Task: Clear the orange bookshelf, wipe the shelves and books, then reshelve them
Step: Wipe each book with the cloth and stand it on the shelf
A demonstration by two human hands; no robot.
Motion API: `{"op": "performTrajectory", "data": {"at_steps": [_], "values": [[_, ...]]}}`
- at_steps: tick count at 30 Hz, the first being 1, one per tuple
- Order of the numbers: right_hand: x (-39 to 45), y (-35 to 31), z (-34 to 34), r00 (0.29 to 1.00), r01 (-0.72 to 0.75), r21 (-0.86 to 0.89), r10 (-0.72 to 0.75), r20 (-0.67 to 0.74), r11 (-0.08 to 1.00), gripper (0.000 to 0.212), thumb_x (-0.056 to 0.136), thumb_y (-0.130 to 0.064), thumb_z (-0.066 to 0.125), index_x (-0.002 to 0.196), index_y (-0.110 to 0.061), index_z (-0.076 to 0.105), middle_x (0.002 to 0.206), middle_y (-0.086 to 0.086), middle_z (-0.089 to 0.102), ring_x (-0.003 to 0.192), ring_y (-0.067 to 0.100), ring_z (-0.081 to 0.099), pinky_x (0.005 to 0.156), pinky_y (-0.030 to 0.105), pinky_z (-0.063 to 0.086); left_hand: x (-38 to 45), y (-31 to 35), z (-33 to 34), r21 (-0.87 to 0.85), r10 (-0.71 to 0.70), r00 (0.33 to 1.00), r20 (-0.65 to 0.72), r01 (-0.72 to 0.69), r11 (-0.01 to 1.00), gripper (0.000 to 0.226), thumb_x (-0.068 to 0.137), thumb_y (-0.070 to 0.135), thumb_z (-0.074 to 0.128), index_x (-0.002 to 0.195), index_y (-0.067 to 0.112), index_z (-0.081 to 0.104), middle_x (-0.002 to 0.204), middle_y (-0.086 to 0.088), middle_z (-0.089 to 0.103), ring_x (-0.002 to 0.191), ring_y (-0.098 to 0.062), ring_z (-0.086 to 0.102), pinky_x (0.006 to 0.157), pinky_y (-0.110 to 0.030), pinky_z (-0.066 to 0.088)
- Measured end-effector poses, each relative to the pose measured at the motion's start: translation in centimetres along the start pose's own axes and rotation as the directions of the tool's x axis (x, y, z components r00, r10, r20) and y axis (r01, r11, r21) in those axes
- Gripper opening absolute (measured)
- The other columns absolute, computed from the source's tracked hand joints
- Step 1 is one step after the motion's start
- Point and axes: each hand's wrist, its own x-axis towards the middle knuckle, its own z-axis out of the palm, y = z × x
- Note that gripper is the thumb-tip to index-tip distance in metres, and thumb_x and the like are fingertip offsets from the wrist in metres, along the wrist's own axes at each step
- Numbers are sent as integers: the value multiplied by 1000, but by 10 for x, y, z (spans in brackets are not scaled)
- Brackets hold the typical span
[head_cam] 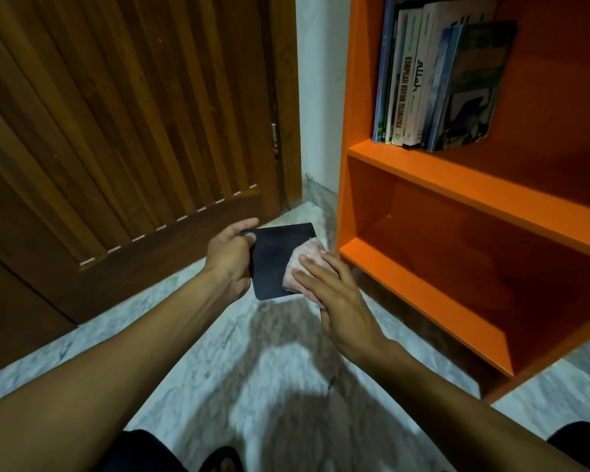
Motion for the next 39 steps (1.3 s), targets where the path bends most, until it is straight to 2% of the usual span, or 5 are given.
{"op": "performTrajectory", "data": {"at_steps": [9, 15, 30, 36, 39], "values": [[-27, 7, 9, 975, 40, 53, -50, 215, 998, 62, 74, 17, 60, 121, -24, 64, 129, -5, 59, 115, 17, 44, 97, 24, 43, 6, 4, -11, 132, 168, 985, -49, -160, 978, 29, 103, 0, 43, 121, 10, 63, 97, -5, 64, 83, -17, 61, 75, -33, 53], [-58, 35, 42, 691, -556, 109, 385, 612, 824, 19, 97, -9, 53, 110, -16, 64, 107, -4, 68, 98, 9, 63, 74, 7, 43, 2, 4, -16, 252, 269, 962, 48, -273, 928, 23, 103, 5, 46, 117, 11, 62, 94, 3, 59, 85, -15, 56, 70, -30, 47], [-215, 149, 193, 520, -477, -335, 568, 638, 813, 38, 87, -27, 53, 121, -20, 68, 106, 15, 69, 105, 39, 62, 92, 59, 53, -1, -21, 9, 303, 157, 949, 274, -240, 922, 23, 101, 4, 49, 116, 12, 64, 88, 3, 64, 73, -9, 60, 64, -28, 48], [-129, 84, 101, 363, -673, -326, 680, 637, 664, 29, 102, -24, 45, 122, -11, 61, 93, -1, 61, 72, 14, 60, 64, 20, 52, 6, -23, 12, 287, 179, 938, 295, -266, 920, 21, 101, 2, 50, 108, 15, 65, 74, 8, 68, 58, -2, 62, 53, -22, 49], [-89, 92, 66, 380, -735, -306, 742, 553, 605, 19, 95, -29, 54, 97, -15, 67, 95, 6, 68, 84, 21, 66, 78, 34, 57, 6, -17, 12, 312, 210, 918, 335, -319, 895, 21, 101, 4, 50, 105, 18, 65, 86, 3, 70, 71, -8, 64, 57, -20, 49]]}}
